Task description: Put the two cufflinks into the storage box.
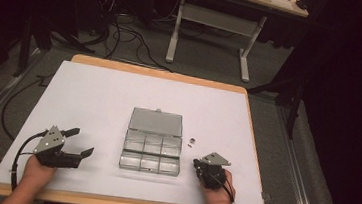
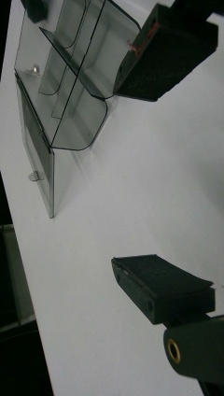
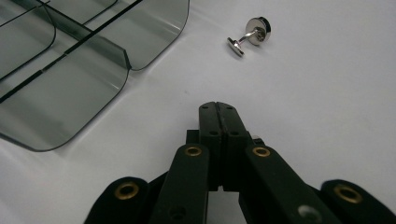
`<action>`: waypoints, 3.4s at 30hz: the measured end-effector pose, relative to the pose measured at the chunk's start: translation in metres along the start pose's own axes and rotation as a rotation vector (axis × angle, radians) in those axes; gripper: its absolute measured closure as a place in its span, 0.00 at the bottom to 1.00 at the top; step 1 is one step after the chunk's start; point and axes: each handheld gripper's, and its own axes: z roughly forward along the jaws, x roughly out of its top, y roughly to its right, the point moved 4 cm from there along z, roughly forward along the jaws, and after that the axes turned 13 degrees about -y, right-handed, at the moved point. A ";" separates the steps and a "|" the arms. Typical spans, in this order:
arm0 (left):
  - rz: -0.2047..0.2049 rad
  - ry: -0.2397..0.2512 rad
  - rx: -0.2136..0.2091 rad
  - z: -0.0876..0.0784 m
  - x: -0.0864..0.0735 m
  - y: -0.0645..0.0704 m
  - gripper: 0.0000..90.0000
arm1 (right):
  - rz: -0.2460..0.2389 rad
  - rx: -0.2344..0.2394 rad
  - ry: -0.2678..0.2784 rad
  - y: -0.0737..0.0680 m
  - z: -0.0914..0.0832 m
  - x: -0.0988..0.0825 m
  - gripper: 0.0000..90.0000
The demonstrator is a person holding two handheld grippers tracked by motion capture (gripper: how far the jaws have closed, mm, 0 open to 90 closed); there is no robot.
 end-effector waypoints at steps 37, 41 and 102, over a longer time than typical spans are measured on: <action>0.006 -0.008 -0.001 0.001 0.000 0.000 0.17 | -0.002 0.026 -0.017 0.000 -0.012 -0.015 1.00; 0.005 -0.008 -0.001 0.001 0.000 0.000 0.17 | 0.004 0.021 -0.008 0.003 -0.013 -0.018 1.00; 0.006 -0.008 0.001 0.001 0.000 0.001 0.17 | 0.020 0.029 -0.115 0.017 0.036 0.067 1.00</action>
